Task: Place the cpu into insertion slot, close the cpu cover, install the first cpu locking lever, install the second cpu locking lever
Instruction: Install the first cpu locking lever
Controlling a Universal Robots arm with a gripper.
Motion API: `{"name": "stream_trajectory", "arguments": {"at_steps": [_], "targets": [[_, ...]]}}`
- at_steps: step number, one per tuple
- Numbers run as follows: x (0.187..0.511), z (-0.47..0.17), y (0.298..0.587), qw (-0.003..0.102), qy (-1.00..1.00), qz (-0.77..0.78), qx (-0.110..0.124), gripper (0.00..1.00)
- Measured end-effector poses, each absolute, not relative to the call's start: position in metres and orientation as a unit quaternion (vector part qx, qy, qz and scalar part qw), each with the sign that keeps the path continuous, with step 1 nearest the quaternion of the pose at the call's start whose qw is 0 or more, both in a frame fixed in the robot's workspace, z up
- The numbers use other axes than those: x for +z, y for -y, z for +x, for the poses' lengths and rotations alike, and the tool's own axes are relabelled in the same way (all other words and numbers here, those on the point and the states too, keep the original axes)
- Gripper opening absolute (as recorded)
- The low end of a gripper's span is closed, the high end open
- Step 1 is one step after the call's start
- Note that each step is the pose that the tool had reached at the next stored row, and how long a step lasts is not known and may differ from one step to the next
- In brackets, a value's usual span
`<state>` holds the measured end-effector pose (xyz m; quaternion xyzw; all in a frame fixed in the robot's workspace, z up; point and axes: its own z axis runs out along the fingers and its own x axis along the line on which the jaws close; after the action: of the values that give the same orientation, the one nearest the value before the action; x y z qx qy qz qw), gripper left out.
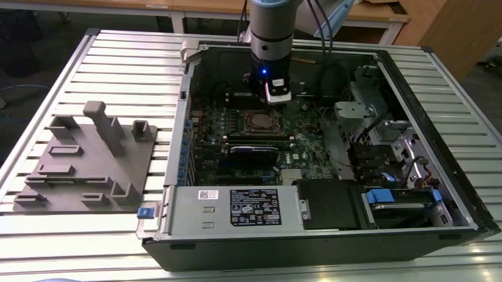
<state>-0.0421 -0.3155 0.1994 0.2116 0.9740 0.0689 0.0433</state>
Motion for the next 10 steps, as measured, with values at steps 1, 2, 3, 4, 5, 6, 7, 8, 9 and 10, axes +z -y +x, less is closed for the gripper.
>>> {"name": "stream_trajectory", "arguments": {"at_steps": [1, 2, 3, 4, 5, 6, 7, 8, 9, 10], "targets": [[0.2030, -0.0420, 0.3152, 0.043, -0.974, 0.212, 0.069, 0.10], [0.2044, -0.0420, 0.3151, 0.043, -0.974, 0.212, 0.069, 0.10], [0.2054, -0.0420, 0.3151, 0.043, -0.974, 0.212, 0.069, 0.10], [0.2058, -0.0421, 0.3147, 0.043, -0.974, 0.212, 0.069, 0.10], [0.2059, -0.0421, 0.3139, 0.043, -0.974, 0.212, 0.069, 0.10], [0.2060, -0.0421, 0.3128, 0.043, -0.974, 0.212, 0.069, 0.10], [0.2060, -0.0423, 0.3117, 0.043, -0.974, 0.212, 0.069, 0.10], [0.2060, -0.0424, 0.3110, 0.043, -0.974, 0.212, 0.069, 0.10], [0.2060, -0.0425, 0.3104, 0.043, -0.974, 0.212, 0.069, 0.10], [0.2060, -0.0427, 0.3099, 0.044, -0.974, 0.212, 0.069, 0.10]]}}
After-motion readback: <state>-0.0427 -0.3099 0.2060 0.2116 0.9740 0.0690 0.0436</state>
